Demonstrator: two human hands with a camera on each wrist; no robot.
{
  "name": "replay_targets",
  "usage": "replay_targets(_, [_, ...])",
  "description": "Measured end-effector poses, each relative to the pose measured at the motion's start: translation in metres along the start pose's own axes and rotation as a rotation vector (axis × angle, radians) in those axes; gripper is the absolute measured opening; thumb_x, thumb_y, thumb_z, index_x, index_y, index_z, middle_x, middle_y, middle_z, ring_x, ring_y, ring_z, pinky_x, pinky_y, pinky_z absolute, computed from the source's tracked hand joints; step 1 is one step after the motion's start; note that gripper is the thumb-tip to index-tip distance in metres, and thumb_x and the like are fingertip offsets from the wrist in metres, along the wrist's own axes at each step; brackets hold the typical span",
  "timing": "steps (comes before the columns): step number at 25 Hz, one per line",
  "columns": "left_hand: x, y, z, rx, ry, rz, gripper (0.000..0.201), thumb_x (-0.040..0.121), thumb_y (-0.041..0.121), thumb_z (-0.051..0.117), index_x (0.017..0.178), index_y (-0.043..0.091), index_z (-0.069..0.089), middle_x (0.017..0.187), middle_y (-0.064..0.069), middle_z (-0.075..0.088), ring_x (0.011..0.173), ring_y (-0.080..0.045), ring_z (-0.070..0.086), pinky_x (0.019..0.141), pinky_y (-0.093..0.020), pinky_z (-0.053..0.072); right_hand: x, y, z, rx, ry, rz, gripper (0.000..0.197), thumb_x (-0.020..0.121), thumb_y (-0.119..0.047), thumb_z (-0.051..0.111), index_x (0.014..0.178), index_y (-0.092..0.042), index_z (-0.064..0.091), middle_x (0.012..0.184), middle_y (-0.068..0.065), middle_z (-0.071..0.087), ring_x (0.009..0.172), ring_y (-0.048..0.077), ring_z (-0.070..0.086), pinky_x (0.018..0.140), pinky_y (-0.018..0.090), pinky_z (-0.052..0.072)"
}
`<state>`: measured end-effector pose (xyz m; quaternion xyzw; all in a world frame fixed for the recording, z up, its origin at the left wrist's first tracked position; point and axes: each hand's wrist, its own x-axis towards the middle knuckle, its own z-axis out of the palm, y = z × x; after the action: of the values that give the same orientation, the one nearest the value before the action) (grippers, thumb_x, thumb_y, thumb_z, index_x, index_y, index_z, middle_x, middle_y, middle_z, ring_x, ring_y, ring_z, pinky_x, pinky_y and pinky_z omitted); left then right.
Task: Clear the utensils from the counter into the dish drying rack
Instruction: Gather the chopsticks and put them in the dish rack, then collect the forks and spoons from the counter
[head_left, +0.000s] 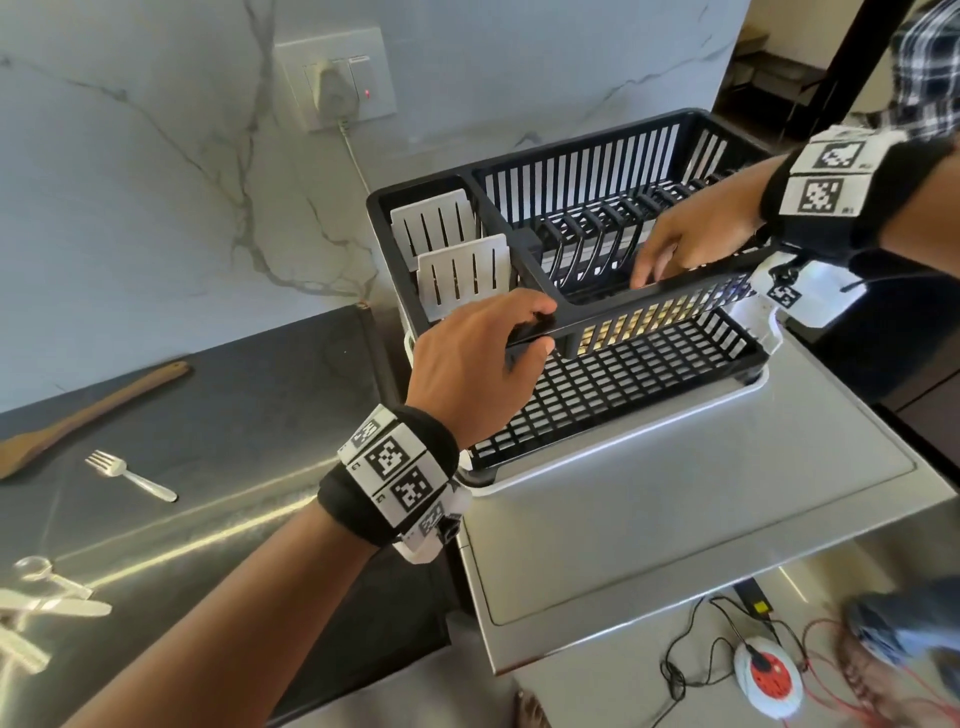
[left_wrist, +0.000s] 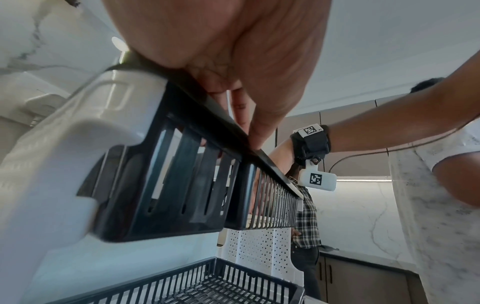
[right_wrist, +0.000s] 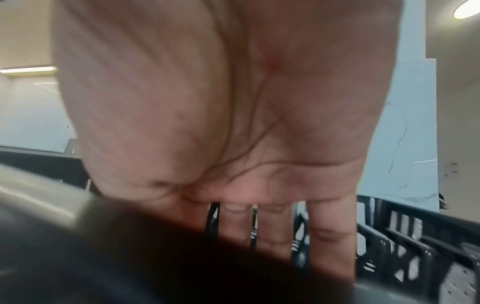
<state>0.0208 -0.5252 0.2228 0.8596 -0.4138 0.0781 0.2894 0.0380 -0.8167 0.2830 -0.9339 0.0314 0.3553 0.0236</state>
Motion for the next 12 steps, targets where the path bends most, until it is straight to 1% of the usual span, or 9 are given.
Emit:
replay_targets(1, [-0.002,-0.002,-0.002,-0.094,0.015,0.010,0.030,0.091,0.031,0.058,0.120,0.025,0.062,0.106,0.009,0.070,0.100,-0.008,0.064,0.086,-0.027,0.051,-0.004,-0.006,-0.003,-0.007,0.050,-0.029,0.041,0.100,-0.008,0.048,0.133,-0.031,0.057,0.137,-0.005,0.055,0.134,0.023,0.047,0.118,0.052,0.023])
replay_targets(2, [-0.004,-0.005,-0.005,-0.195,0.044,0.019,0.029,0.091,0.029,0.059,0.119,0.023,0.062,0.107,0.009,0.069,0.102,-0.009,0.063,0.089,-0.034,0.053,-0.009,-0.014,-0.009,-0.032,0.126,-0.059,0.040,0.099,-0.010,0.050,0.132,-0.032,0.057,0.133,-0.006,0.057,0.133,0.023,0.048,0.118,0.053,0.022])
replay_targets(3, [-0.006,-0.008,-0.009,-0.272,0.082,0.023,0.026,0.091,0.027,0.059,0.117,0.022,0.064,0.109,0.008,0.068,0.105,-0.009,0.061,0.090,-0.039,0.053,-0.013,-0.024,-0.016,-0.057,0.211,-0.085,0.036,0.099,-0.014,0.051,0.129,-0.033,0.058,0.131,-0.007,0.059,0.130,0.022,0.051,0.118,0.054,0.023])
replay_targets(4, [-0.011,-0.014,-0.015,-0.316,0.121,0.015,0.024,0.091,0.025,0.059,0.114,0.022,0.065,0.111,0.009,0.067,0.108,-0.009,0.060,0.091,-0.041,0.053,-0.018,-0.039,-0.023,-0.072,0.287,-0.117,0.032,0.099,-0.018,0.052,0.126,-0.035,0.059,0.128,-0.007,0.062,0.125,0.021,0.054,0.117,0.053,0.025])
replay_targets(6, [-0.023,-0.032,-0.030,-0.345,0.202,-0.025,0.019,0.091,0.024,0.059,0.109,0.023,0.066,0.112,0.010,0.064,0.110,-0.009,0.058,0.092,-0.041,0.052,-0.026,-0.078,-0.037,-0.083,0.398,-0.196,0.025,0.100,-0.026,0.052,0.119,-0.039,0.061,0.118,-0.008,0.066,0.110,0.015,0.058,0.112,0.050,0.032])
replay_targets(8, [-0.044,-0.060,-0.047,-0.350,0.255,-0.090,0.017,0.091,0.023,0.061,0.107,0.023,0.066,0.110,0.009,0.063,0.107,-0.010,0.058,0.089,-0.036,0.052,-0.029,-0.128,-0.049,-0.096,0.461,-0.294,0.020,0.099,-0.027,0.054,0.113,-0.038,0.064,0.110,-0.010,0.067,0.101,0.013,0.061,0.104,0.042,0.040])
replay_targets(10, [-0.075,-0.099,-0.066,-0.305,0.242,-0.180,0.016,0.089,0.025,0.063,0.104,0.026,0.067,0.108,0.009,0.063,0.104,-0.012,0.058,0.086,-0.034,0.051,-0.026,-0.190,-0.058,-0.126,0.517,-0.402,0.023,0.096,-0.026,0.056,0.115,-0.033,0.067,0.103,-0.010,0.069,0.095,0.013,0.063,0.095,0.035,0.044])
replay_targets(12, [-0.114,-0.143,-0.080,-0.217,0.185,-0.279,0.016,0.087,0.027,0.064,0.103,0.026,0.068,0.107,0.009,0.062,0.102,-0.012,0.057,0.088,-0.036,0.048,-0.020,-0.255,-0.061,-0.151,0.536,-0.494,0.025,0.095,-0.027,0.057,0.117,-0.033,0.067,0.099,-0.012,0.068,0.089,0.010,0.062,0.091,0.031,0.045])
